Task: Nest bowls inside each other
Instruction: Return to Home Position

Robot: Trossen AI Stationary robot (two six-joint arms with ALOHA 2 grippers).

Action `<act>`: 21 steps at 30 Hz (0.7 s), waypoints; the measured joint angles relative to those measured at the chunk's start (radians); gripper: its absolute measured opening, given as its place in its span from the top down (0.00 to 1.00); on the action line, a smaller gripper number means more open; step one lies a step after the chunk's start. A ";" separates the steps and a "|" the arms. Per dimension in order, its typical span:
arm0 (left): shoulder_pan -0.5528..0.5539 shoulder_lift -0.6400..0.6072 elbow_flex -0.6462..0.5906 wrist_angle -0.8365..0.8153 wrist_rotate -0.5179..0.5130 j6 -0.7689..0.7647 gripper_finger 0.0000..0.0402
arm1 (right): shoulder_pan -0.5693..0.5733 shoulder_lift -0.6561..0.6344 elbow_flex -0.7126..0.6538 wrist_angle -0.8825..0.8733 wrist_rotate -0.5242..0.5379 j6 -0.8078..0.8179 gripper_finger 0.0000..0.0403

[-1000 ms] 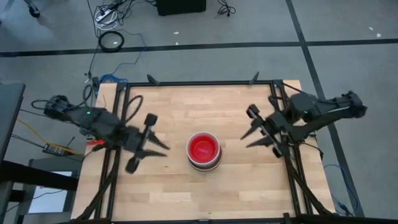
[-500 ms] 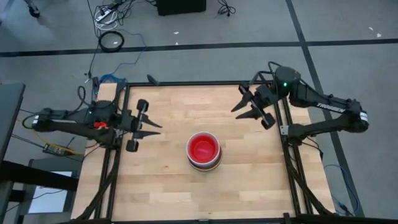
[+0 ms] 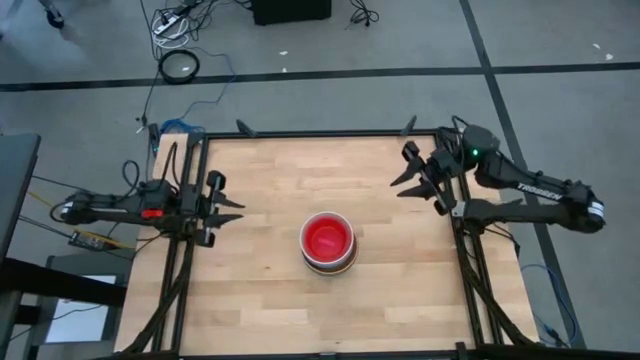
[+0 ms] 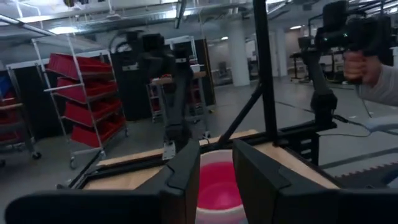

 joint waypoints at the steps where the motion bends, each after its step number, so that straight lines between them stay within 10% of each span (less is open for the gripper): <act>1: 0.000 -0.010 -0.015 0.002 -0.007 0.000 0.74 | -0.005 -0.025 -0.044 0.022 0.004 0.023 0.71; 21: 0.000 -0.043 -0.271 0.188 -0.082 -0.078 0.74 | -0.019 -0.156 -0.602 0.596 0.092 0.199 0.71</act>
